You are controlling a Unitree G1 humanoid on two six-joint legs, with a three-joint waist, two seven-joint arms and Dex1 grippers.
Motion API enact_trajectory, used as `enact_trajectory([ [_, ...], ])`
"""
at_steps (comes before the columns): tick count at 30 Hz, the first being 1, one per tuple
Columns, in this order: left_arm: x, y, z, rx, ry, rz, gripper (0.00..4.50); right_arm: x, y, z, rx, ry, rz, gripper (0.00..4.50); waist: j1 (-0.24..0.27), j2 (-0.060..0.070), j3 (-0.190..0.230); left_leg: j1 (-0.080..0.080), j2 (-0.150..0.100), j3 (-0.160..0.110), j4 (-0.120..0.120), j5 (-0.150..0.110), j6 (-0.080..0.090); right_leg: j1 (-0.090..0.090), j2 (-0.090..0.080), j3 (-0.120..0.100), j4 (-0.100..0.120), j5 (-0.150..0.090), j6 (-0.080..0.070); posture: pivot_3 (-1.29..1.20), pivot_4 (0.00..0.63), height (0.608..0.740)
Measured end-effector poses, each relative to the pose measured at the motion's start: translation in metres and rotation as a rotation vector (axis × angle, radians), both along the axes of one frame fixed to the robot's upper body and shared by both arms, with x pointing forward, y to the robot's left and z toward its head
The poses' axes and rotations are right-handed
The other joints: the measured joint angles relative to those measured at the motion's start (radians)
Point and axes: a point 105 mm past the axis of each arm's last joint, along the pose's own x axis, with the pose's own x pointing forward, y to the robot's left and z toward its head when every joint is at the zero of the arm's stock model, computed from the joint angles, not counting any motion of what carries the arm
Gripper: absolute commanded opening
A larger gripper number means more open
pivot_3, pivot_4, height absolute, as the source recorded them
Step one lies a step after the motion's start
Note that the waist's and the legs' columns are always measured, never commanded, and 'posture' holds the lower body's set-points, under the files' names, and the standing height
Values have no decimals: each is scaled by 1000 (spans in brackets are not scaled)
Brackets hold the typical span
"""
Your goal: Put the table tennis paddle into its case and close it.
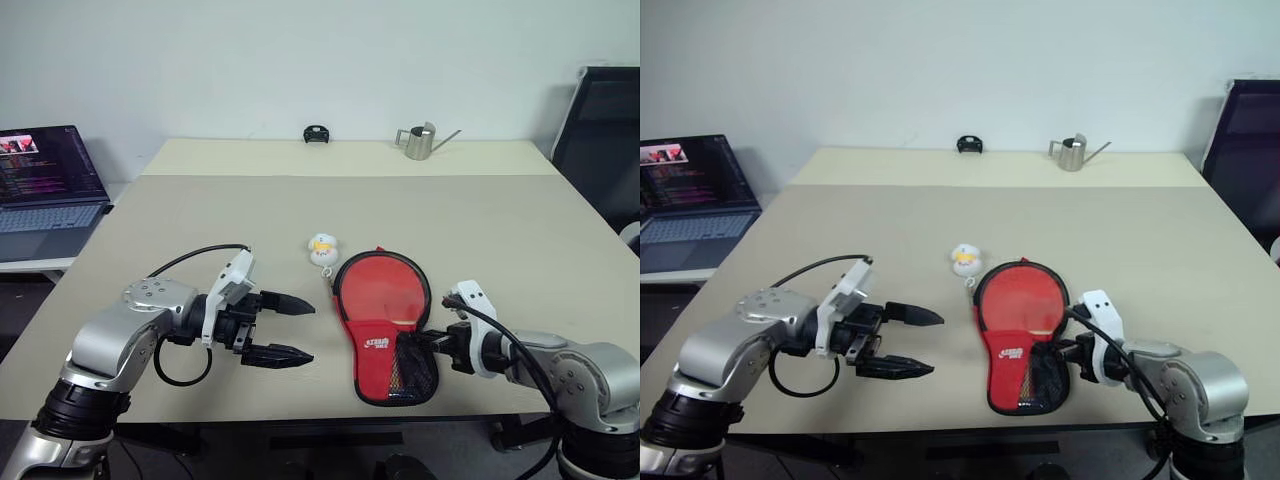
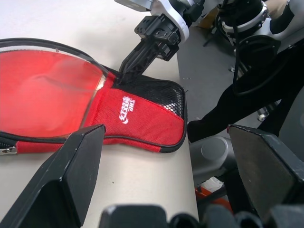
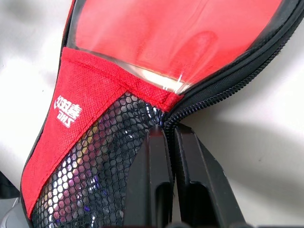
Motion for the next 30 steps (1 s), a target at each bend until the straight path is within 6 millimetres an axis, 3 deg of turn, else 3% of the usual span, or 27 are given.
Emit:
enact_trajectory([
  [29, -4, 0, -2, 20, 15, -34, 4500, -10, -6, -7, -15, 27, -16, 20, 2, 0, 0, 0, 0, -1, 0, 0, 0, 2, 0, -1, -2, 0, 0, 0, 150, 740],
  [30, -4, 0, -2, 21, 15, -35, 4500, -9, -6, -7, -16, 27, -18, 265, 2, 0, 0, 1, 0, -1, 0, 0, 0, 2, 0, -1, -2, 0, 0, 0, 150, 740],
])
